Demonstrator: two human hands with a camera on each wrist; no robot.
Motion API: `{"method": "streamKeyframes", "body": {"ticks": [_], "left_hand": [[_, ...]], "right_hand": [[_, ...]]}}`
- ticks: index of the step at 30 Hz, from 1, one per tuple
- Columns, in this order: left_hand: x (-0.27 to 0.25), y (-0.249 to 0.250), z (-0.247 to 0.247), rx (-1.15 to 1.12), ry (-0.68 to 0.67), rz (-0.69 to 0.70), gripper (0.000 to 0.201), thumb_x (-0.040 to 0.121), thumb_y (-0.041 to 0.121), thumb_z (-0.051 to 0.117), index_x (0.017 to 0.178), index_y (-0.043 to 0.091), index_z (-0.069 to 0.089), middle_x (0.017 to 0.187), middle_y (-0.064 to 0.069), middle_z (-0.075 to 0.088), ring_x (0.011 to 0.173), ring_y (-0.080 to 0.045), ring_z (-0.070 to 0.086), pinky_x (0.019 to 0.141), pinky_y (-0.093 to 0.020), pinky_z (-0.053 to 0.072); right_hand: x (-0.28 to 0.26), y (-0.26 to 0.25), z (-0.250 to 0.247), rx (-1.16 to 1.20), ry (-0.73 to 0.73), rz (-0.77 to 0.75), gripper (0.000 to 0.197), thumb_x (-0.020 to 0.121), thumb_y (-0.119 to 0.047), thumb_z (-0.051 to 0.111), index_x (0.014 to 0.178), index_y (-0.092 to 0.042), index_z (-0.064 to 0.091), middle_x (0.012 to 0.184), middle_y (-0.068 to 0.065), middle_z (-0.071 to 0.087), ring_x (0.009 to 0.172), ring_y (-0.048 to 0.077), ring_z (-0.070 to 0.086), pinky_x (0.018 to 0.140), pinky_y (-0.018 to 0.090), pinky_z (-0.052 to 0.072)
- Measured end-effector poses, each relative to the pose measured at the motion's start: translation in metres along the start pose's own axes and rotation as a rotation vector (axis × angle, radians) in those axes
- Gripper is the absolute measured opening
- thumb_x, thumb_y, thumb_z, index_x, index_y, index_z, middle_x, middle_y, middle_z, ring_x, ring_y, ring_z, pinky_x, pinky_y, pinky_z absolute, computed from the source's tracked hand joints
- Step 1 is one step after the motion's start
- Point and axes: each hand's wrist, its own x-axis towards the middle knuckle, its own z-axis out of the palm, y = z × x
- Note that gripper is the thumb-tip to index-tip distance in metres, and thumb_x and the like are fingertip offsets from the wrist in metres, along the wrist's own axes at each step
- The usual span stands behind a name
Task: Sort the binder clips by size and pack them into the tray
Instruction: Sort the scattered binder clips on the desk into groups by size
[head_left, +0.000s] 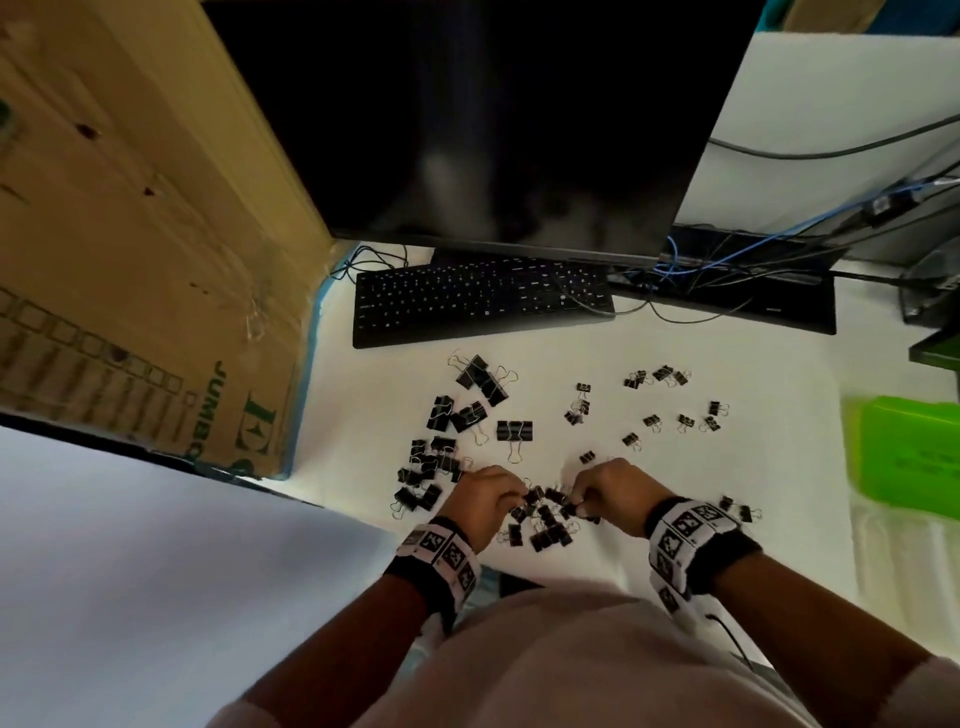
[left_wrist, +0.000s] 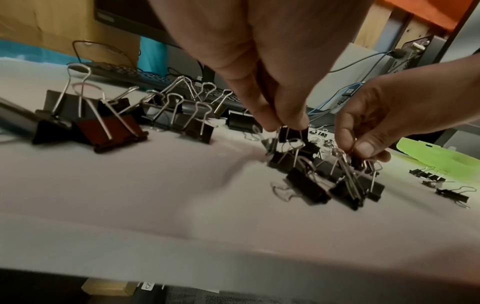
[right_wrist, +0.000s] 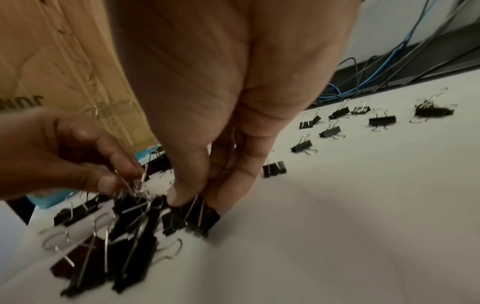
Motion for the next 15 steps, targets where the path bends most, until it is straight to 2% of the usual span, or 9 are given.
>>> {"method": "streamKeyframes", "body": {"ticks": [2,4,5,8,10,12,15], "left_hand": [[0.000,-0.001,-0.002,-0.021,-0.020,-0.022,0.025,0.089,0.007,0.058,0.113,0.012,0.066,0.113,-0.004,0.066,0.102,-0.015,0.060,0.091,-0.016,0.044],[0.000,-0.001,-0.009,-0.084,-0.022,-0.063,0.038,0.092,-0.002,0.050,0.125,0.016,0.057,0.116,0.000,0.062,0.103,-0.009,0.058,0.085,-0.003,0.040],[0.001,-0.002,-0.013,-0.095,-0.002,-0.081,0.043,0.092,-0.005,0.045,0.127,0.018,0.054,0.116,0.001,0.061,0.104,-0.007,0.057,0.083,-0.002,0.040],[0.005,-0.009,-0.022,-0.056,0.051,-0.133,0.053,0.089,-0.012,0.039,0.128,0.022,0.051,0.117,0.003,0.059,0.107,-0.008,0.056,0.089,-0.014,0.044],[0.008,-0.015,-0.020,-0.016,0.018,-0.146,0.063,0.083,-0.019,0.036,0.128,0.023,0.051,0.121,0.003,0.058,0.110,-0.009,0.055,0.096,-0.023,0.047],[0.010,-0.019,-0.015,0.023,-0.031,-0.138,0.067,0.080,-0.020,0.034,0.128,0.023,0.051,0.124,0.002,0.058,0.112,-0.009,0.055,0.100,-0.029,0.047],[0.014,-0.017,-0.010,0.055,-0.084,-0.128,0.065,0.080,-0.021,0.033,0.128,0.020,0.052,0.125,0.001,0.057,0.111,-0.011,0.055,0.101,-0.028,0.044]], "right_hand": [[0.000,-0.002,-0.002,0.032,-0.031,-0.015,0.020,0.081,-0.009,0.065,0.098,-0.018,0.070,0.094,0.003,0.070,0.083,0.014,0.064,0.081,0.023,0.049],[-0.001,0.000,-0.007,0.033,-0.069,-0.042,0.028,0.081,-0.003,0.059,0.102,-0.019,0.068,0.092,0.001,0.070,0.080,0.011,0.064,0.078,0.020,0.049],[-0.002,0.002,-0.012,0.040,-0.071,-0.047,0.030,0.082,-0.001,0.057,0.102,-0.020,0.068,0.093,0.000,0.070,0.081,0.010,0.064,0.077,0.019,0.049],[0.000,0.015,-0.029,0.081,0.030,-0.032,0.031,0.084,0.000,0.053,0.096,-0.023,0.069,0.092,-0.002,0.070,0.083,0.010,0.066,0.076,0.019,0.051],[0.000,0.024,-0.042,0.133,0.157,-0.002,0.032,0.086,-0.001,0.051,0.089,-0.027,0.069,0.089,-0.005,0.071,0.080,0.008,0.066,0.076,0.020,0.050],[0.001,0.034,-0.058,0.170,0.286,0.031,0.029,0.087,-0.002,0.052,0.091,-0.024,0.070,0.091,-0.006,0.070,0.080,0.009,0.065,0.077,0.021,0.050],[0.009,0.056,-0.080,0.141,0.467,0.119,0.026,0.088,-0.004,0.050,0.094,-0.020,0.070,0.095,-0.001,0.067,0.082,0.016,0.064,0.080,0.026,0.050]]}}
